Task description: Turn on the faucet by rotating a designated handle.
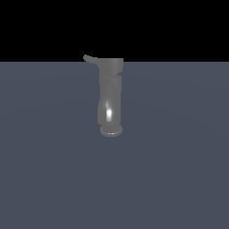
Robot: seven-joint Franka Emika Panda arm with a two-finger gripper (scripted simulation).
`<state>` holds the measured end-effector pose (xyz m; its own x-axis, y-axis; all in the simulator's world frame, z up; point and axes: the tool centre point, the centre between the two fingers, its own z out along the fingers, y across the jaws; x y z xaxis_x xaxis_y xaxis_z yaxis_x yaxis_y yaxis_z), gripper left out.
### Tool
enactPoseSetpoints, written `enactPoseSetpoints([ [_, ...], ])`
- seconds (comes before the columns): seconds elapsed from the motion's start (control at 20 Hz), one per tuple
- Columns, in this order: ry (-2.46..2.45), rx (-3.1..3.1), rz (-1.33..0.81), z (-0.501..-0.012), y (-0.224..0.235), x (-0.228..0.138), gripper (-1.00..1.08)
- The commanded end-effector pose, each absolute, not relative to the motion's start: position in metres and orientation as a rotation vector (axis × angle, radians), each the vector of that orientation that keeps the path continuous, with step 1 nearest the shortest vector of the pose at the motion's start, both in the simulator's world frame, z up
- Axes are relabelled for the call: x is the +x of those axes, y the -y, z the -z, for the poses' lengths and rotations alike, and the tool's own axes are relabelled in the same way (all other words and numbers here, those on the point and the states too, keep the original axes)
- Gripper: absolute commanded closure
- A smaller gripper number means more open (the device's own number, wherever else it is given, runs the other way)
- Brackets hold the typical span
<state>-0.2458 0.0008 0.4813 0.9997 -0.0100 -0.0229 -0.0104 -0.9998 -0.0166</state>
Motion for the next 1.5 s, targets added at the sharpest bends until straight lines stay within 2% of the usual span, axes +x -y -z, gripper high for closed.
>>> enactPoseSetpoints([
  [0.0, -0.028, -3.12, -0.035, -0.482, 0.001, -0.245, 1.08],
  [0.7, -0.159, -3.093, -0.042, -0.48, -0.003, -0.224, 1.08],
  [1.45, -0.641, -2.971, -0.087, -0.461, -0.015, -0.15, 1.08],
])
